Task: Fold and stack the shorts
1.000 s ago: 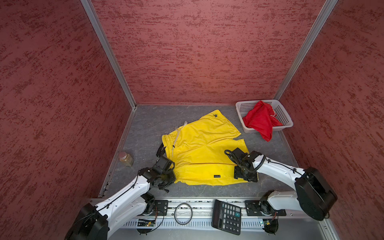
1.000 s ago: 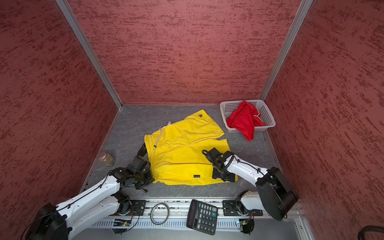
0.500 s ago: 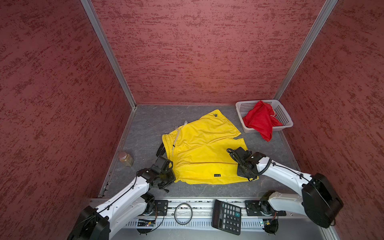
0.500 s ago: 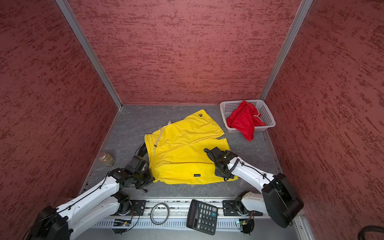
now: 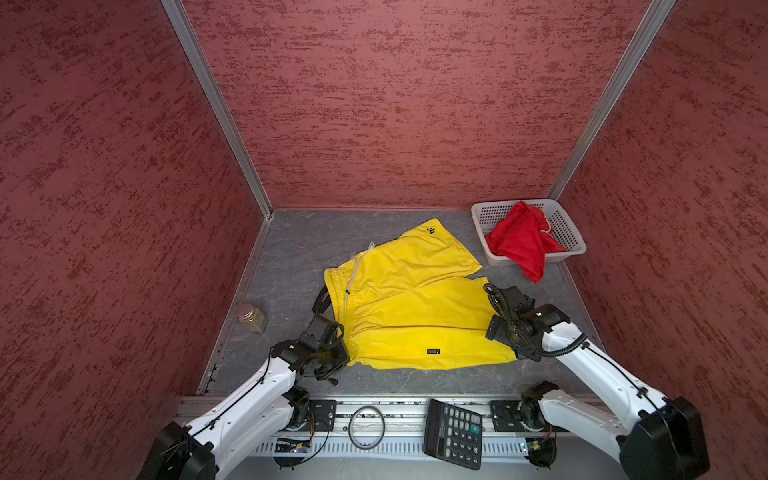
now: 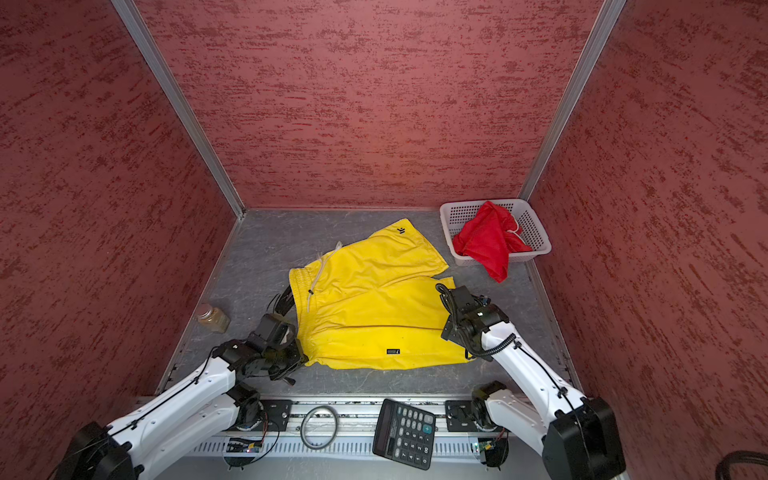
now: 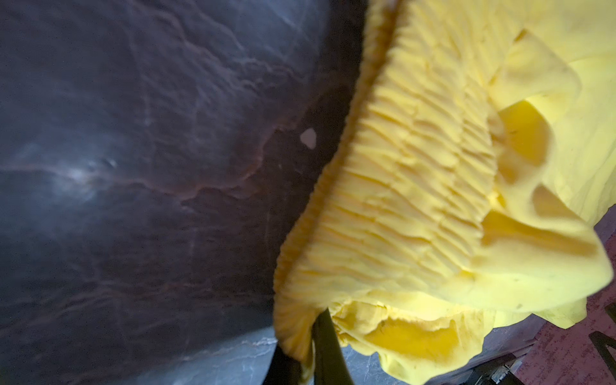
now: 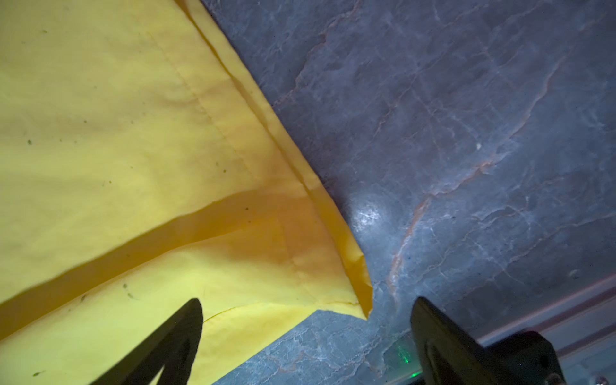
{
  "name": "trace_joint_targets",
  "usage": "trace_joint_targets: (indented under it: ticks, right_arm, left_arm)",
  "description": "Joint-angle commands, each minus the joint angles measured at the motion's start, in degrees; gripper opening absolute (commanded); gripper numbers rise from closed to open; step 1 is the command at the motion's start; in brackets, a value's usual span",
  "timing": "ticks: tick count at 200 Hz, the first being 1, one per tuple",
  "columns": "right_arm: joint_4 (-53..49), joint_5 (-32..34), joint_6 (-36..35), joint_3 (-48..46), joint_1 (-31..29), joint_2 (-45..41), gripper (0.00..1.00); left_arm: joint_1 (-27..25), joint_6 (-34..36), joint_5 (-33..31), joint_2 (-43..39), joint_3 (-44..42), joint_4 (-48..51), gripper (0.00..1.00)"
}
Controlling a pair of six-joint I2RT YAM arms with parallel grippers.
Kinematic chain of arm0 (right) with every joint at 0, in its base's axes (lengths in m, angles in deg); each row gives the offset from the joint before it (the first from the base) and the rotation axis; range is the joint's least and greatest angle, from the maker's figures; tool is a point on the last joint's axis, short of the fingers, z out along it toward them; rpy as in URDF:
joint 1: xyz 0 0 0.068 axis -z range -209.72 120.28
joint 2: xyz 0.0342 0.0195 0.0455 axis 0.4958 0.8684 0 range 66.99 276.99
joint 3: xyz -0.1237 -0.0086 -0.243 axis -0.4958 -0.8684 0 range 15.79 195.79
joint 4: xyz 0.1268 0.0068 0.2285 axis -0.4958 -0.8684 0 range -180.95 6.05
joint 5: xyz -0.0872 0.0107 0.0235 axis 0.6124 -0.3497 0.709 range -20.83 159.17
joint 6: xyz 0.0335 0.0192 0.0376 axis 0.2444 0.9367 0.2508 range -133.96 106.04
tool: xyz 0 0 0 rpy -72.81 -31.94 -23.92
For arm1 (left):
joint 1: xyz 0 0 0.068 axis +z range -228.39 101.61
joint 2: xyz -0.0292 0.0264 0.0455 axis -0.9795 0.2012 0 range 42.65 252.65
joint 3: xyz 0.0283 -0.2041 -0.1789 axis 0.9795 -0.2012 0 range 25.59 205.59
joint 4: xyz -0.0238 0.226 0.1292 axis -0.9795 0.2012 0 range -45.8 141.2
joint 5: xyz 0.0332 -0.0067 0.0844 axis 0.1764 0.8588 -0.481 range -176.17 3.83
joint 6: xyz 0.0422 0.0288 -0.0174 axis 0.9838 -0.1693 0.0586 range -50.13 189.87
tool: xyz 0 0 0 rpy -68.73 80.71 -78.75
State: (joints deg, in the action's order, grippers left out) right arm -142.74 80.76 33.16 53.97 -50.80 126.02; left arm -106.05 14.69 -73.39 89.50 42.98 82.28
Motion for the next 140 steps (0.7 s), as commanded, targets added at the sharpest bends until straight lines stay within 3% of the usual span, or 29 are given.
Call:
trace_joint_targets:
  ticks: [1,21,44,70,100,130,140]
  right_arm:
    - [2.7,-1.3,2.7,-2.5,0.7,-0.5,0.98]
    - [9.3,-5.7,3.9,-6.9,0.8,-0.1,0.93]
    - [11.0,-6.7,4.2,-9.4,0.8,-0.6,0.72]
    - [7.4,-3.7,3.7,-7.0,0.8,-3.2,0.55]
    - [4.8,-1.4,2.4,-3.5,1.4,-5.2,0.22]
    - [4.7,-2.4,1.6,-1.7,2.4,-5.4,0.00]
    - [4.6,-2.4,1.0,-1.0,2.8,-5.4,0.00]
  left_arm:
    - [0.5,0.7,-2.1,1.0,-2.6,4.9,0.00]
    - [0.7,0.9,-1.8,1.5,-2.7,4.5,0.00]
    - [1.0,0.9,-1.5,1.7,-2.9,4.3,0.00]
    - [1.2,0.8,-1.4,2.1,-2.9,4.1,0.00]
    - [1.6,0.8,-1.3,3.2,-2.5,3.9,0.00]
    - [2.2,0.7,-0.8,1.8,-2.4,4.8,0.00]
    - [2.6,0.7,-0.7,0.6,-2.4,5.4,0.00]
